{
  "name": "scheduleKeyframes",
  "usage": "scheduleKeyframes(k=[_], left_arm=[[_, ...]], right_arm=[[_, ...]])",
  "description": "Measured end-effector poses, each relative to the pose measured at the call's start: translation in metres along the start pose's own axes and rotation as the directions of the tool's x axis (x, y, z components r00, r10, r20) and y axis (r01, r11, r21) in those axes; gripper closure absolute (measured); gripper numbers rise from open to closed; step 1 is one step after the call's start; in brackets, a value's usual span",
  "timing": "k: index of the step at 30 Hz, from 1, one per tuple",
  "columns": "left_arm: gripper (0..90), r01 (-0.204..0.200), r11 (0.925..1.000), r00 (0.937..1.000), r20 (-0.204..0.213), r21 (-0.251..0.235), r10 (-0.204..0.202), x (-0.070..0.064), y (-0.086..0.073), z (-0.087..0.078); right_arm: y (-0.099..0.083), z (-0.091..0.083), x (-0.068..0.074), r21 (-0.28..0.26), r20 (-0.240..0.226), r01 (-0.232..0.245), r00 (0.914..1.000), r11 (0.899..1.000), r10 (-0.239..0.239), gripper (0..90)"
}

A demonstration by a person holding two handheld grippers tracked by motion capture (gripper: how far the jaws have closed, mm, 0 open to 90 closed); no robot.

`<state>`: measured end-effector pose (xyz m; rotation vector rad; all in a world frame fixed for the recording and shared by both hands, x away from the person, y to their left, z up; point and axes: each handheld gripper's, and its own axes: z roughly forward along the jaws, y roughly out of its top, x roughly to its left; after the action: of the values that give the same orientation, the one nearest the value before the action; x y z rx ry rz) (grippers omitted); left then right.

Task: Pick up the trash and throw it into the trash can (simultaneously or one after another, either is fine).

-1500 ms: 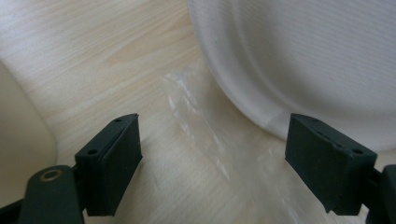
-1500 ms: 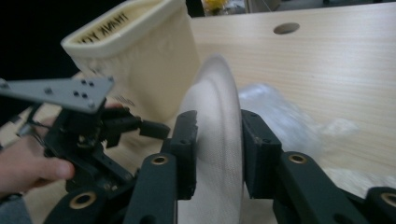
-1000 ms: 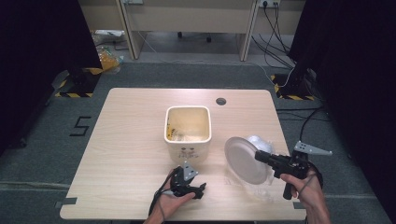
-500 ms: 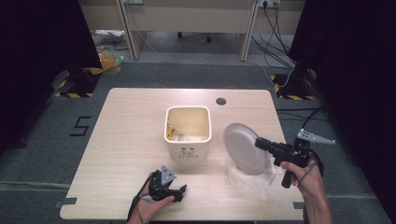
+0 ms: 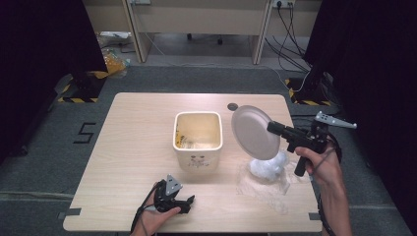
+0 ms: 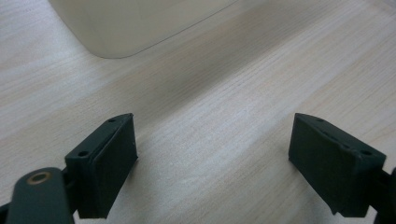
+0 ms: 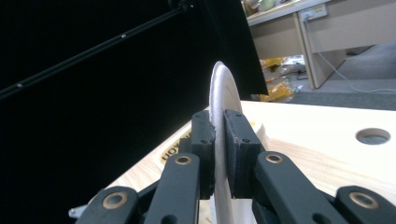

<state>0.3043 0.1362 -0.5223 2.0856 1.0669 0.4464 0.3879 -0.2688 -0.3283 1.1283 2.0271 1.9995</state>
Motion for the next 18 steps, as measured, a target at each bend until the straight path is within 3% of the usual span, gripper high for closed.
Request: scheduleKeyframes(k=[12,18], left_arm=[[14.3,0.0,1.0,1.0,0.001,0.002,0.0,0.0,0.0,0.0],[14.2,0.0,1.0,1.0,0.002,0.005,0.0,0.0,0.0,0.0]], right_arm=[[0.039,0.036,0.009,0.0,-0.048,0.019,0.9987,1.0,-0.019,83.2],[0.046,0.06,0.013,0.014,-0.081,0.008,0.9967,1.0,-0.007,83.2]])
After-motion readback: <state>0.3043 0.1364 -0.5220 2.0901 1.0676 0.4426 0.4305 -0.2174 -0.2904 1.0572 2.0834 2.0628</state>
